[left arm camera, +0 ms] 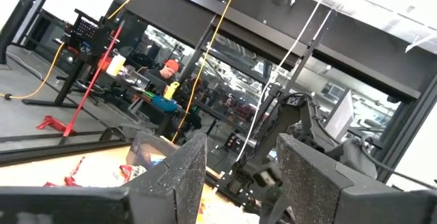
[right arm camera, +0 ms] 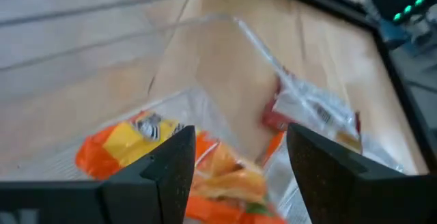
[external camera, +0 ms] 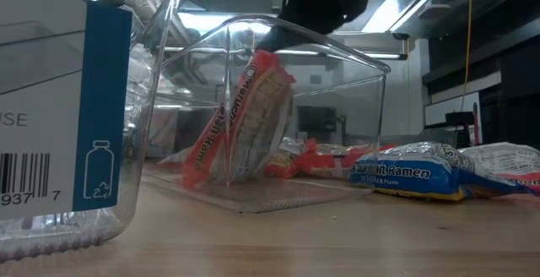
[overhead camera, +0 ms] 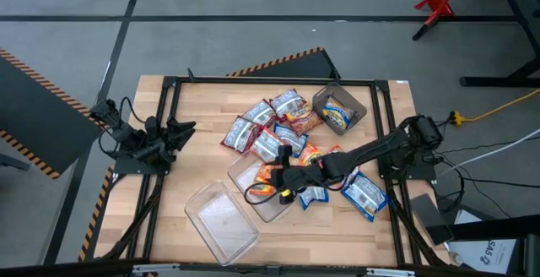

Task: Sort Maruchan noodles
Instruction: Put the orange noodle pack into the top transparent bin, then put the red noodle pack into the bottom transparent bin, then put the red noodle pack into the the bottom transparent bin

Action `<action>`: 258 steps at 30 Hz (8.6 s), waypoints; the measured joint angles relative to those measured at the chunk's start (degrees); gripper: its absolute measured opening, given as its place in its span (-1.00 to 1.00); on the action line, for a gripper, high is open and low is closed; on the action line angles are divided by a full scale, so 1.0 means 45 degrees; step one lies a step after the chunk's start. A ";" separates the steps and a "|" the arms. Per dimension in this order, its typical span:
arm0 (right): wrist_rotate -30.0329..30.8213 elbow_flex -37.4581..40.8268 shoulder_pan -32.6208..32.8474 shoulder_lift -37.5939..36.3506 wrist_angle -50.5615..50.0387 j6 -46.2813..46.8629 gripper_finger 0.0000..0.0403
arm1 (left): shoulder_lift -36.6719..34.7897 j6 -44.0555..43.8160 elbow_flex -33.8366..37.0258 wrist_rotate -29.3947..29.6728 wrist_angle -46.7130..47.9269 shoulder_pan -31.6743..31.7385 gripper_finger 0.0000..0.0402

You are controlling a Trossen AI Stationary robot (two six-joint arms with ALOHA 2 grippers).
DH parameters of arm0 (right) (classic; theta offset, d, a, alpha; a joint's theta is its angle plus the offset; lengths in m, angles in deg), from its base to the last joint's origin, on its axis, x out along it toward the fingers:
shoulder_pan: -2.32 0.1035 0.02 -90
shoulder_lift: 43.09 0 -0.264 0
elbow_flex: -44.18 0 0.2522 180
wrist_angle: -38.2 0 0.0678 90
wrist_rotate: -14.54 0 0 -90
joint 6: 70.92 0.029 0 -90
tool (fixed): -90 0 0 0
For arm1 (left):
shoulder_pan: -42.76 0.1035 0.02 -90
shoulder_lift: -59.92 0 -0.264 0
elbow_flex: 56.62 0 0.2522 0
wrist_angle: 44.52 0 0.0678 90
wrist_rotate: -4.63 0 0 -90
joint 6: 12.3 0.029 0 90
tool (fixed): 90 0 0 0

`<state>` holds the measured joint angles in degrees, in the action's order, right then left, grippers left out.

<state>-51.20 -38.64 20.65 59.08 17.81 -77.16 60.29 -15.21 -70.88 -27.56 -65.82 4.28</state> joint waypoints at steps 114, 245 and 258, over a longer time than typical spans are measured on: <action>-0.3602 -0.6429 -0.8754 0.3172 -1.2215 -0.3943 0.07 | 0.0003 0.0195 -0.0005 0.1081 0.0648 0.0000 -0.14; -0.9405 -1.2628 -0.1666 0.7956 -0.4299 -0.4270 -0.74 | -0.0002 0.0790 0.0000 0.2382 0.0792 0.0000 -0.14; -0.9115 -1.3075 -0.1494 0.7912 -0.3784 -0.4273 -0.33 | -0.0002 0.0790 0.0000 0.2382 0.0850 -0.0005 -0.14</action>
<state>-92.22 -97.48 13.93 94.68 0.78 -96.38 60.28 -11.66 -70.88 -16.84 -62.00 4.26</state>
